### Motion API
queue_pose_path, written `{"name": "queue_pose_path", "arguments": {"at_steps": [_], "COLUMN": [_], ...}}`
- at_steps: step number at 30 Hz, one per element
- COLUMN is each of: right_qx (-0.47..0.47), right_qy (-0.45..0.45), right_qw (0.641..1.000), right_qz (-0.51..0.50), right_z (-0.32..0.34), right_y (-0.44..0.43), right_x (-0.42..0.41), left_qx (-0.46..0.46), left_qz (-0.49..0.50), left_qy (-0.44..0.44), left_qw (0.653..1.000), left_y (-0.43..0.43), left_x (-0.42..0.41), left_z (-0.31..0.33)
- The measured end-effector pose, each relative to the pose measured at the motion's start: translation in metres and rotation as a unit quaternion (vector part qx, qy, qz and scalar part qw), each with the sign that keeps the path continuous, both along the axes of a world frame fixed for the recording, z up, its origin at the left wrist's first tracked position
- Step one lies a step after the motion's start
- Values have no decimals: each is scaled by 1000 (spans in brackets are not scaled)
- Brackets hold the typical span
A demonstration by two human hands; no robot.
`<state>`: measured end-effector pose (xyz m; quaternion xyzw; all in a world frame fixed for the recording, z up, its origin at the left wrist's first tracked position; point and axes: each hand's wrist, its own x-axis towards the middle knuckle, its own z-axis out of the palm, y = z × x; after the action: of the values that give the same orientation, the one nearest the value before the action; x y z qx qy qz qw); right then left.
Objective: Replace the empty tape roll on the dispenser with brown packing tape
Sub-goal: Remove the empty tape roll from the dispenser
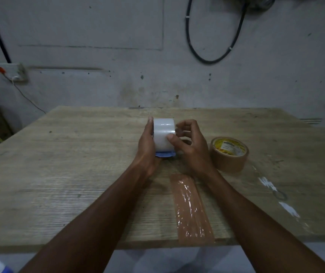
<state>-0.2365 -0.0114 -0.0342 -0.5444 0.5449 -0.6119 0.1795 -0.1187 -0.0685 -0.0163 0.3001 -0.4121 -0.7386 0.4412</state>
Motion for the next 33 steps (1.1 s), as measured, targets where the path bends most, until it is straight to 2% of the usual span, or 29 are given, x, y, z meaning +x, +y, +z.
{"name": "queue_pose_path", "arguments": {"at_steps": [7, 20, 33], "right_qx": [7, -27, -67], "right_qy": [21, -27, -87], "right_qw": [999, 999, 994], "right_qz": [49, 33, 21], "right_z": [1, 7, 27], "right_y": [-1, -5, 3], "right_x": [4, 8, 7], "left_qx": [8, 27, -66], "left_qz": [1, -6, 0], "left_qy": [11, 39, -3], "left_qw": [1000, 999, 998], "left_y": [-4, -3, 7], "left_x": [1, -2, -10], "left_z": [-2, -3, -2]}}
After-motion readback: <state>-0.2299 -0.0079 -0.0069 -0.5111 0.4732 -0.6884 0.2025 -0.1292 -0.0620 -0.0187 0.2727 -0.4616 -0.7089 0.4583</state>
